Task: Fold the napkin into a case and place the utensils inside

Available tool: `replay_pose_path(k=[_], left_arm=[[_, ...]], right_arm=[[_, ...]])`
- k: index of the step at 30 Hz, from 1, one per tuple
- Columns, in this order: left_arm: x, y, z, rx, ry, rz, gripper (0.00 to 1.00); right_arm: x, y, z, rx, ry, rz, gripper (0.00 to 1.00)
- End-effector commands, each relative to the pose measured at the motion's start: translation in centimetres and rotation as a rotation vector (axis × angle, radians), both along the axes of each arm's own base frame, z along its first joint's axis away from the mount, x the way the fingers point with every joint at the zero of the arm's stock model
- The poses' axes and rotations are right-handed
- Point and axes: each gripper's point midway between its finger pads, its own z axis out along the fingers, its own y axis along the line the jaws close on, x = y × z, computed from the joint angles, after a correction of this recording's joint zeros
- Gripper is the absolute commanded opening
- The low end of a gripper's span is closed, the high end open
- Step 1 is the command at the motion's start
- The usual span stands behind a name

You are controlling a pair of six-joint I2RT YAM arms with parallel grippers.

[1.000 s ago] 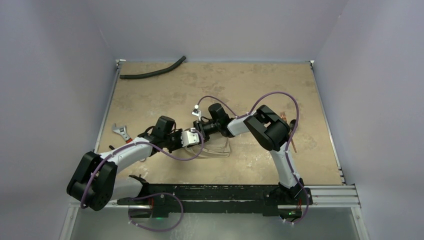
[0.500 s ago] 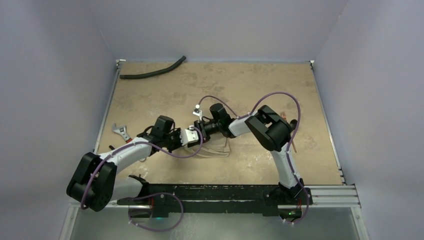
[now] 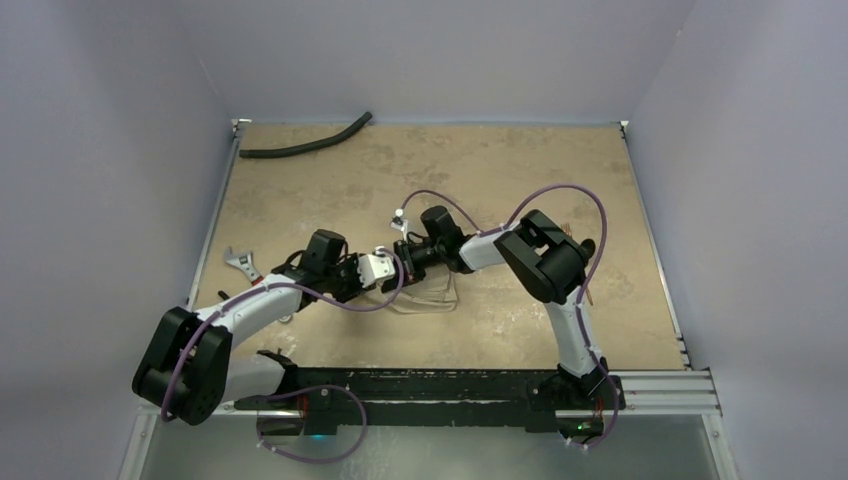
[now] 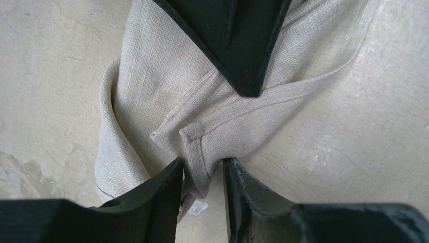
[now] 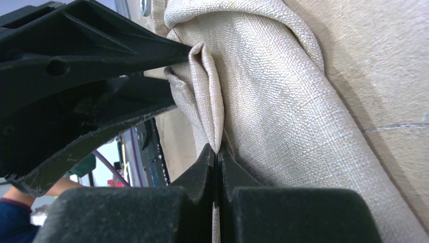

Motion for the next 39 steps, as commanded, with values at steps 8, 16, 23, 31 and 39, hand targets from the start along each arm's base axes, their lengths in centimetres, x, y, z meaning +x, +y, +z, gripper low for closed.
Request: replay_pose_path(k=[8, 16, 23, 31, 39], left_arm=[[0.0, -1.7, 1.9, -0.074, 0.001, -0.086, 0.48], [1.9, -2.6, 4.1, -0.092, -0.052, -0.102, 0.45], [0.2, -3.0, 3.2, -0.092, 0.029, -0.187, 0.32], [1.4, -1.9, 2.4, -0.011, 0.024, -0.153, 0.33], [2.1, -2.3, 2.6, -0.028, 0.035, -0.12, 0.21]], right_arm=[[1.2, 0.4, 0.0, -0.068, -0.118, -0.054, 0.0], [0.7, 0.5, -0.1, -0.063, -0.114, -0.033, 0.0], [0.5, 0.5, 0.0, -0.054, -0.11, -0.026, 0.0], [0.4, 0.6, 0.2, -0.041, -0.113, -0.018, 0.0], [0.1, 0.5, 0.4, -0.033, -0.107, -0.006, 0.01]])
